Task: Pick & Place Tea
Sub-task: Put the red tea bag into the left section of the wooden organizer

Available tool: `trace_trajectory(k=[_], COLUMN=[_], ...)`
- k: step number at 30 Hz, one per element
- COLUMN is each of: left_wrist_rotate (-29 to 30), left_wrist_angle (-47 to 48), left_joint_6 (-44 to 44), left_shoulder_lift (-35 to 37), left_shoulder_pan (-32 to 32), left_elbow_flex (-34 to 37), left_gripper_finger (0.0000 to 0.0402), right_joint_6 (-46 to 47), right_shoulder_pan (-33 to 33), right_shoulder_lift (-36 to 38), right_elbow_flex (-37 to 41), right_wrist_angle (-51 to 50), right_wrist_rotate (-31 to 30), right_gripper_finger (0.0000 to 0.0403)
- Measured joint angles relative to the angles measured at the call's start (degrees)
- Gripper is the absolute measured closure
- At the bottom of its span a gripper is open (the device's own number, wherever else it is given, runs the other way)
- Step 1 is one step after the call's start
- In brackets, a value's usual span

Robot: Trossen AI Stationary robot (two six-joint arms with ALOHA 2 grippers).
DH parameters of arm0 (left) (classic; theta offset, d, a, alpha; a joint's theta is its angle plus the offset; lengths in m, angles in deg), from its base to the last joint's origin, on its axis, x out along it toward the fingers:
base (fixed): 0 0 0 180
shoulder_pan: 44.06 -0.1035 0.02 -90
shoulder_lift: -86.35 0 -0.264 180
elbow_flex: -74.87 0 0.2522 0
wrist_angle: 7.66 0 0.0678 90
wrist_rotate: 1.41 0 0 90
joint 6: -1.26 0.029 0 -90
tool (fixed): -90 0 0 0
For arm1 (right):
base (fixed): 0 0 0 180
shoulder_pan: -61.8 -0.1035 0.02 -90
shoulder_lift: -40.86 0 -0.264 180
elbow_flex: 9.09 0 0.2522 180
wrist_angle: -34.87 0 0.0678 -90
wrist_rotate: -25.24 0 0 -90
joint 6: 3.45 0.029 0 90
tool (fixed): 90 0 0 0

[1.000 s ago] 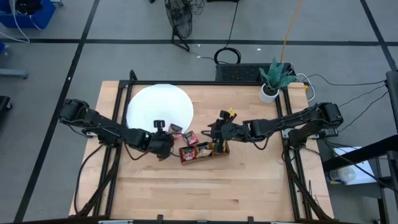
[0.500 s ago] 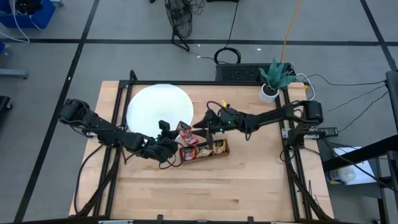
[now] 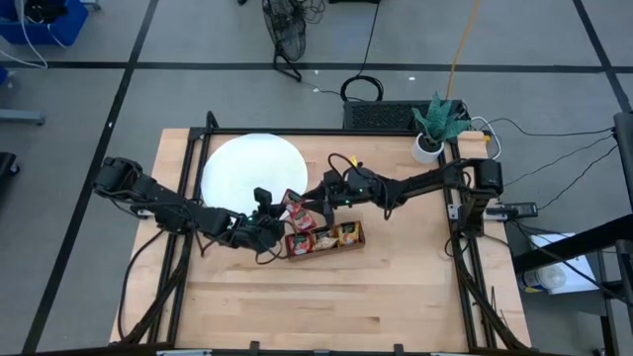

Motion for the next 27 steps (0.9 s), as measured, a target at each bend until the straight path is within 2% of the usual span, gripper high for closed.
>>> trace_trajectory(k=[4, 7, 13, 17, 20, 24, 27], left_wrist_rotate=[-0.8, -2.3, -2.6, -2.6, -2.5, -3.2, -6.1], left_wrist_angle=[-1.5, -3.1, -3.2, -3.9, -3.9, -3.7, -4.1], left_joint_6=[0.0, 0.8, 0.9, -2.7, -7.2, -10.9, -11.5], left_shoulder_lift=[0.0, 0.0, 0.0, 0.1, 1.5, 5.6, 9.5], left_shoulder_pan=[-0.2, -0.2, -0.3, -0.2, 0.7, 1.7, 1.8], left_elbow_flex=[0.0, 0.0, 0.0, 0.0, -0.1, -0.1, -0.1], left_gripper_finger=[0.039, 0.039, 0.0387, 0.0383, 0.0371, 0.0349, 0.0339], right_joint_6=[-1.0, -3.3, -11.3, -17.4, -24.0, -32.6, -34.0], right_shoulder_pan=[0.1, 0.2, -0.1, -0.9, -1.1, -2.7, -3.9], right_shoulder_lift=[0.0, 0.0, 0.0, 1.7, 5.0, 9.9, 11.8], right_elbow_flex=[-1.0, -2.1, -2.6, -2.6, -2.6, -2.6, -2.6], right_wrist_angle=[-0.1, -3.4, -5.8, -6.7, -11.0, -17.5, -19.3], right_wrist_rotate=[-0.1, 0.0, -0.1, -2.9, -4.9, -11.3, -13.2], right_gripper_finger=[0.025, 0.0273, 0.0389, 0.0401, 0.0402, 0.0403, 0.0403])
